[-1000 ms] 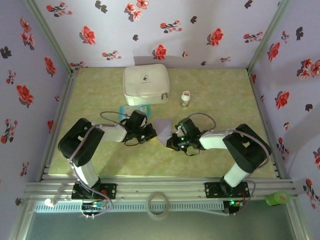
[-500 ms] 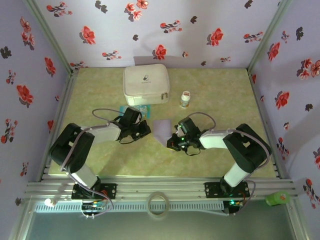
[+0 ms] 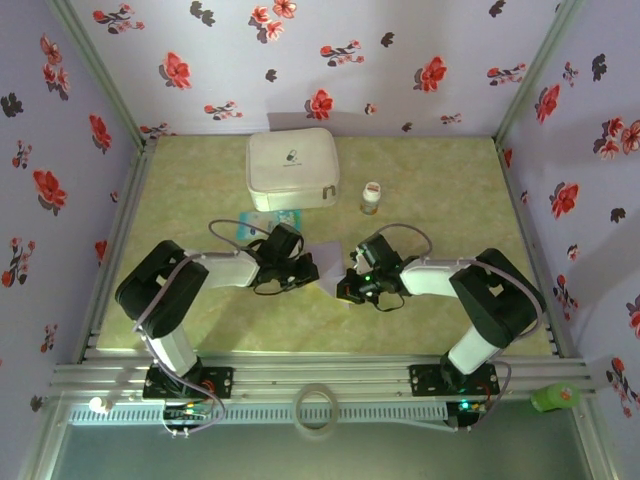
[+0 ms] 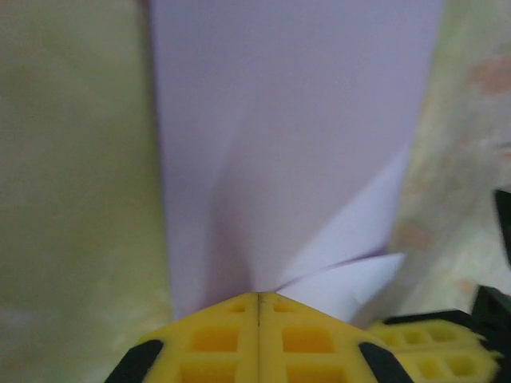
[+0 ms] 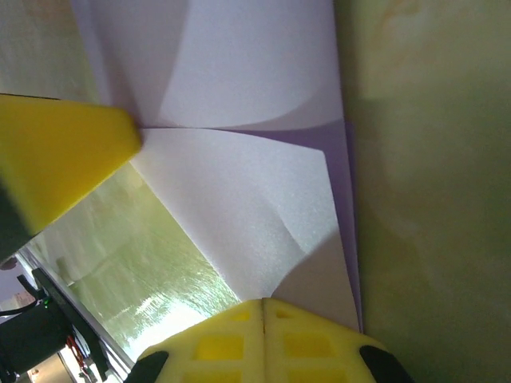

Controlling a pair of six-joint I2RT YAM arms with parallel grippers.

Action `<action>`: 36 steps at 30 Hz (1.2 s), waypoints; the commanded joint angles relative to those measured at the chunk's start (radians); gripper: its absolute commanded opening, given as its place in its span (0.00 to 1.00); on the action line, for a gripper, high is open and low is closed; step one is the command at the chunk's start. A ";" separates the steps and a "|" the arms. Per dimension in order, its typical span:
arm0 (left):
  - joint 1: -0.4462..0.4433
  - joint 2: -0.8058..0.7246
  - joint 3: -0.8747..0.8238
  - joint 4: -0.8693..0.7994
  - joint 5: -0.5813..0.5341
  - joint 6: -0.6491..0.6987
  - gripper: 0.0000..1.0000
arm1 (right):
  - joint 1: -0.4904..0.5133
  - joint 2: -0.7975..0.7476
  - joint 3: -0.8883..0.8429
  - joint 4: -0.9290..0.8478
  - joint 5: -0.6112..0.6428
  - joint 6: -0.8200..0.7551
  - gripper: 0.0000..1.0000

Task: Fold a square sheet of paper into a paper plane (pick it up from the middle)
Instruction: Third fold the triangle at the center of the table.

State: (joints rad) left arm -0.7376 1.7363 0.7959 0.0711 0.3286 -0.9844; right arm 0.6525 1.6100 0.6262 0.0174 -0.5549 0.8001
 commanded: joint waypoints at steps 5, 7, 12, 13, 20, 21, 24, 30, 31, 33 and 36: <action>0.016 0.027 -0.004 -0.072 -0.048 0.057 0.00 | -0.001 -0.036 0.044 -0.102 0.014 0.016 0.04; 0.016 0.021 -0.011 -0.079 -0.050 0.061 0.00 | 0.010 -0.032 0.074 -0.093 -0.001 0.021 0.05; 0.016 0.015 -0.021 -0.082 -0.054 0.065 0.00 | 0.038 0.038 0.143 -0.082 -0.017 0.021 0.06; 0.016 0.015 -0.021 -0.082 -0.055 0.066 0.00 | 0.042 0.056 0.156 -0.084 -0.016 0.021 0.06; 0.017 0.019 -0.020 -0.084 -0.054 0.067 0.00 | 0.052 0.131 0.152 -0.079 -0.006 0.017 0.07; 0.016 0.020 -0.020 -0.083 -0.054 0.068 0.00 | 0.050 0.134 0.141 -0.076 -0.002 0.017 0.07; 0.016 0.023 -0.021 -0.081 -0.056 0.065 0.00 | 0.048 0.127 0.106 -0.082 0.005 0.011 0.08; 0.018 0.029 -0.022 -0.070 -0.055 0.049 0.00 | 0.047 0.049 0.034 -0.082 -0.014 0.002 0.11; 0.018 0.030 -0.022 -0.071 -0.054 0.046 0.00 | 0.047 0.034 0.023 -0.083 -0.017 0.001 0.12; 0.018 0.032 -0.024 -0.071 -0.054 0.047 0.00 | 0.044 0.006 0.000 -0.085 -0.013 -0.002 0.13; 0.018 0.033 -0.027 -0.071 -0.057 0.046 0.00 | 0.032 -0.030 -0.039 -0.091 -0.012 -0.008 0.13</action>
State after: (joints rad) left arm -0.7319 1.7382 0.7990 0.0658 0.3214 -0.9424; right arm 0.6937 1.6054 0.6296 0.0021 -0.5655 0.8108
